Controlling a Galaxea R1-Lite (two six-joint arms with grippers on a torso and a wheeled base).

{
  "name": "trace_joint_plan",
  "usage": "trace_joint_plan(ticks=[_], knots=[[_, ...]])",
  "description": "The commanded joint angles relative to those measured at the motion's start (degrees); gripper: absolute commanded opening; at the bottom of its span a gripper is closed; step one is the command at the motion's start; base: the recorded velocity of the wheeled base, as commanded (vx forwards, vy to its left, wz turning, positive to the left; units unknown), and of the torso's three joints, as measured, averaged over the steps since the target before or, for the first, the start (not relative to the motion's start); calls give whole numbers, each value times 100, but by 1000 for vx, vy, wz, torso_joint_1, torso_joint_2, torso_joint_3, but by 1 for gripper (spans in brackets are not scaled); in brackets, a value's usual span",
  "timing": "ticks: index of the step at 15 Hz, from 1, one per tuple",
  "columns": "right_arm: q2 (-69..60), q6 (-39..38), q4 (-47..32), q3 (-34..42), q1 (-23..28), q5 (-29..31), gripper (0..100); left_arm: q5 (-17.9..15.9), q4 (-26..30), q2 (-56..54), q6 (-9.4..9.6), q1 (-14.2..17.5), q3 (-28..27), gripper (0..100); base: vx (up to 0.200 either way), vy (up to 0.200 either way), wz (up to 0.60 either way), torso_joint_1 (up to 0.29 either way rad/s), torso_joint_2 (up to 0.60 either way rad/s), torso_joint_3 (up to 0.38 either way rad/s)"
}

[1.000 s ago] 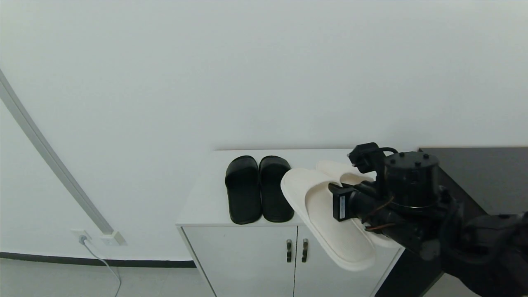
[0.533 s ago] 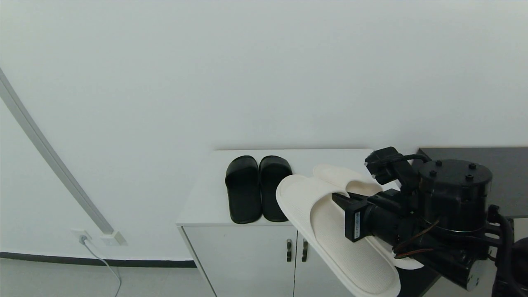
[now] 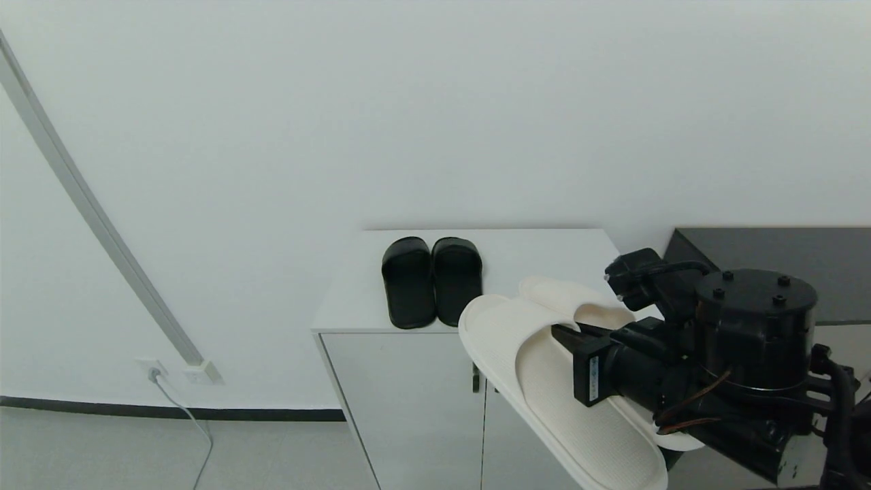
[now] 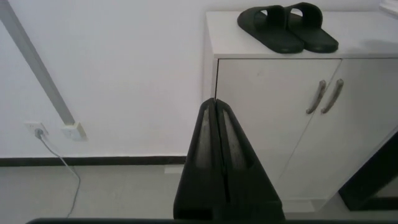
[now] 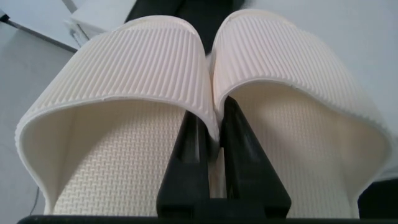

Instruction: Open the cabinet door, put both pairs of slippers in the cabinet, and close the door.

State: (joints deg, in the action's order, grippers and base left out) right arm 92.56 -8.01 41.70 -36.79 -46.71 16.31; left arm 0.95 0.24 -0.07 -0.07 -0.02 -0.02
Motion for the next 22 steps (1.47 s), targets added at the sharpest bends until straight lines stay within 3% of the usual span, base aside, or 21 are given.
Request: trace_joint_plan(ticks=[1, 17, 18, 22], knots=[[-10, 1, 22, 14, 13, -5, 0, 2, 2, 7, -1, 2, -6, 0, -200, 0, 0, -2, 7, -2], [43, 10, 31, 128, 136, -31, 0, -16, 11, 7, 16, -6, -6, 0, -13, 0, 0, 0, 0, 0], [51, 19, 31, 128, 136, -31, 0, -16, 11, 7, 16, -6, -15, 100, 0, 0, 0, 0, 0, 0], [60, 19, 31, 172, 136, -31, 0, -42, 11, 7, 60, -6, -6, 100, 0, 0, 0, -95, 220, 121]])
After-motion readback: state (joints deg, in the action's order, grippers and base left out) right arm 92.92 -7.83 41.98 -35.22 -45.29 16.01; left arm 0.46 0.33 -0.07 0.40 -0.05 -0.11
